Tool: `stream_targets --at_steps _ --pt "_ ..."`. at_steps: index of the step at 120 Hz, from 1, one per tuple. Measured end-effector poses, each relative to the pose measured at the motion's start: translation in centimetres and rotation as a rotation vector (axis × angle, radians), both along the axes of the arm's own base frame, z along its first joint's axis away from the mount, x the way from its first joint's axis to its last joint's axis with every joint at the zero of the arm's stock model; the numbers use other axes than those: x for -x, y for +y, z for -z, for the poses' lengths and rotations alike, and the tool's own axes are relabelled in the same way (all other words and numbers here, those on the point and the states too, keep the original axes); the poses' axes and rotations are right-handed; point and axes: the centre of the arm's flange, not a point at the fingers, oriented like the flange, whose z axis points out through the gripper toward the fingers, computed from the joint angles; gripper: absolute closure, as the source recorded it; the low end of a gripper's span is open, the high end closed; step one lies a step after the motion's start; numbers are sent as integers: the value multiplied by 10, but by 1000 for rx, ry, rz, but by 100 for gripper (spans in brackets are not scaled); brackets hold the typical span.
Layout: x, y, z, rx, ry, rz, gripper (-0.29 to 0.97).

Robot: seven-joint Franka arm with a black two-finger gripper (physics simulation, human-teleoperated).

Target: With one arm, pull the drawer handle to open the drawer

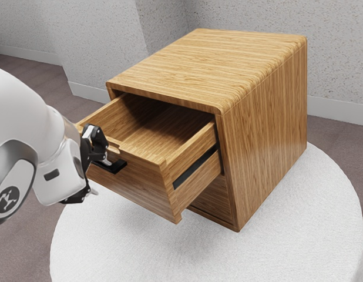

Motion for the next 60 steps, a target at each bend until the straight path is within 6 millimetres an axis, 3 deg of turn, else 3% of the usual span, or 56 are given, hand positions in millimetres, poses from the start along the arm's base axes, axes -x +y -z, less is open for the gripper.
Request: stream_targets --at_steps 60 --pt "6 -7 -11 -11 -16 7 40"
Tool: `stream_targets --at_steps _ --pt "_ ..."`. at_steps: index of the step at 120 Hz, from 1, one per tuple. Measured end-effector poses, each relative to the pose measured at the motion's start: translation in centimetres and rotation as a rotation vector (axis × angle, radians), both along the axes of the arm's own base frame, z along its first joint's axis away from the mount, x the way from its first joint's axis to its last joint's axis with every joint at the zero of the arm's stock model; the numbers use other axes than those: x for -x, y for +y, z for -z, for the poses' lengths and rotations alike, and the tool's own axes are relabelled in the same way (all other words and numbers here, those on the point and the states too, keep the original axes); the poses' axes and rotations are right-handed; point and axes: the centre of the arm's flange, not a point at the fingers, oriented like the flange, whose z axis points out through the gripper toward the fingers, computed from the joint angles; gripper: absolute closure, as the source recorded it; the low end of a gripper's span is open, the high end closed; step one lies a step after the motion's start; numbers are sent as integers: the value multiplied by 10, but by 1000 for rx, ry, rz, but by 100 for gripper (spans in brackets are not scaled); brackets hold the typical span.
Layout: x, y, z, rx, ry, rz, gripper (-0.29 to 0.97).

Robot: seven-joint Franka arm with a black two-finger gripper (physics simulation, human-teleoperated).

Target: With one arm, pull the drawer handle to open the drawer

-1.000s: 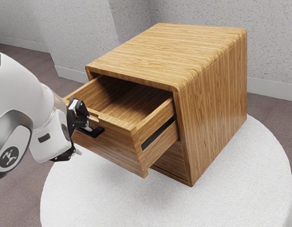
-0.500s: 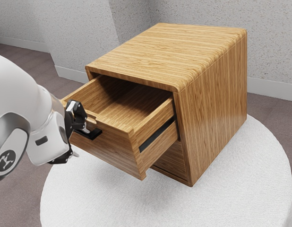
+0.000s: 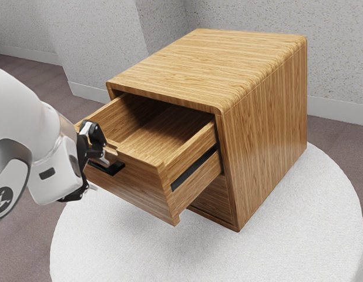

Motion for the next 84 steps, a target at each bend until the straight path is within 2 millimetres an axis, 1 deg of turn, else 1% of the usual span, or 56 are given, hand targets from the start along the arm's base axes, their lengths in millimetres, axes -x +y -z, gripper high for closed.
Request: stream_targets --at_steps 12,22,28,32,37,44,49,54,58,62,66,69,74,79,84 --pt "1 -3 -4 -4 -7 4 39" --pt "2 -8 -12 -9 -21 12 39" --pt "5 -18 -29 -19 -46 27 39" --pt "5 -34 -44 -36 -68 52 39" --pt "6 -65 -64 -66 -96 96 39" --pt "1 -109 -77 -94 -109 159 37" --pt "-10 -133 -78 -81 -97 191 34" --pt "-25 -145 -83 -31 -83 203 29" --pt "-35 -150 -97 24 -84 200 25" --pt "-45 -151 -110 86 -82 183 21" --pt "-63 -149 -115 165 -60 160 19" --pt "-76 -151 -119 226 -47 146 17" --pt "-92 -154 -129 320 -36 117 14" --pt "-101 -156 -136 391 -29 74 12" --pt "-104 -159 -136 439 -20 21 10"
